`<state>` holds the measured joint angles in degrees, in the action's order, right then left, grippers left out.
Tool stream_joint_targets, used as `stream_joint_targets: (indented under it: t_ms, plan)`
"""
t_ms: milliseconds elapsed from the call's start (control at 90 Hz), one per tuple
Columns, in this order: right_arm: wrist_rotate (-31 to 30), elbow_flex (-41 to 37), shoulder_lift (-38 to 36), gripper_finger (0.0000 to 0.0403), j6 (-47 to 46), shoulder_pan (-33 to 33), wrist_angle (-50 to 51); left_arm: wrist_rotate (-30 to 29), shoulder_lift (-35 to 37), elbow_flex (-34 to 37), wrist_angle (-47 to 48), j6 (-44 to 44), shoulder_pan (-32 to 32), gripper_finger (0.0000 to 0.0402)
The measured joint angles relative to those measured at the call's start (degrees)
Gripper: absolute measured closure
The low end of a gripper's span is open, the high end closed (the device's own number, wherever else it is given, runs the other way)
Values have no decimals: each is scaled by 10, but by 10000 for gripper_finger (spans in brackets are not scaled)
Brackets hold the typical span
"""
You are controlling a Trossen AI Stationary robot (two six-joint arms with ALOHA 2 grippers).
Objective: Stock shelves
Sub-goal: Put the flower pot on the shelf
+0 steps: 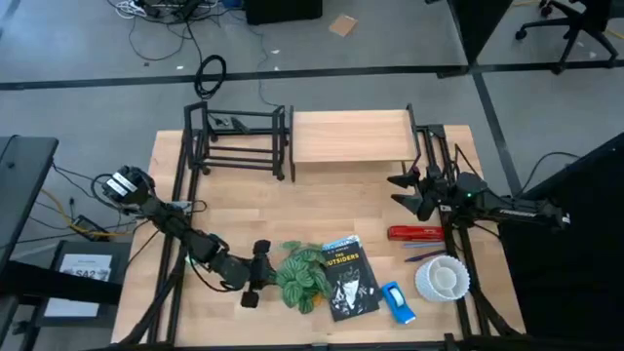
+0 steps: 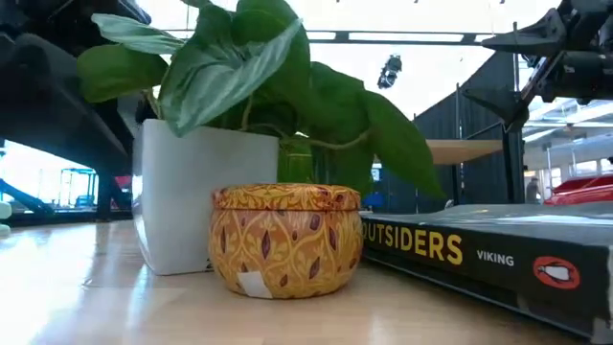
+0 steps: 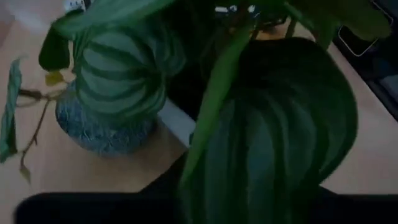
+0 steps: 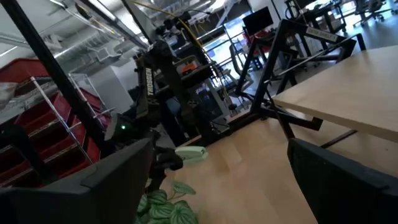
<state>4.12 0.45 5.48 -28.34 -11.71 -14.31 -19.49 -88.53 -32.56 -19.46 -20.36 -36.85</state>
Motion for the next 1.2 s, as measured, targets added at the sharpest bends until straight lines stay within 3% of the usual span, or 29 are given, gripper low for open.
stream_joint_targets:
  t_ms: [111,367,456,600,944,1200]
  plan:
    - [0,0,0,57,0,0,0,0,1,0,6,-28,-9,396]
    - [0,0,0,57,0,0,0,0,67,0,93,-94,-40,401]
    - [0,0,0,57,0,0,0,17,87,-11,92,-50,-43,396]
    - [0,0,0,57,0,0,0,96,77,-66,96,45,-30,373]
    - [0,0,0,57,0,0,-1,121,-21,-235,345,202,21,255]
    - [0,0,0,57,0,0,-1,112,-56,-259,366,241,36,268]
